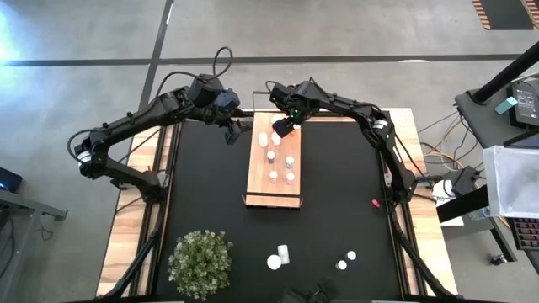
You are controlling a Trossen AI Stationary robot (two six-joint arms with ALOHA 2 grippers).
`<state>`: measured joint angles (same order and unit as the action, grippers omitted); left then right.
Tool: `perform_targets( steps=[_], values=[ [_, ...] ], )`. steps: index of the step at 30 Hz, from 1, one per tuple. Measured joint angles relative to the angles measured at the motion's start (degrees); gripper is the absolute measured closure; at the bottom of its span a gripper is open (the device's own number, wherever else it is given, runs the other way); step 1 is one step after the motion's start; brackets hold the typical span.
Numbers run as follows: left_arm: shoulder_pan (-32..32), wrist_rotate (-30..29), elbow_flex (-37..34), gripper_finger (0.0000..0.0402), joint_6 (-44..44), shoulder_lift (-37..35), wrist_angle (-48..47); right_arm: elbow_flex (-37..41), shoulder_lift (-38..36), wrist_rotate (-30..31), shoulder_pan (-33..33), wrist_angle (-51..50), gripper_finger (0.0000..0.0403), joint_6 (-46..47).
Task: Pick and place medicine bottles onto shelf by color
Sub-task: Put the top orange pill bottle on the shelf aligned with the other orange pill bottle
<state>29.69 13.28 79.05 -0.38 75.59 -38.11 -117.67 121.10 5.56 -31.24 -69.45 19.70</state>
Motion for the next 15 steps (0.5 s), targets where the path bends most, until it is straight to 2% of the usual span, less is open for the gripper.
perform_targets(
  steps=[15],
  values=[
    [0.38, 0.00, 0.00, 0.0161, 1.29, 0.00, -0.09, 0.09, 0.00, 0.00, 0.00, 0.53, 0.0191, -0.42]
  ],
)
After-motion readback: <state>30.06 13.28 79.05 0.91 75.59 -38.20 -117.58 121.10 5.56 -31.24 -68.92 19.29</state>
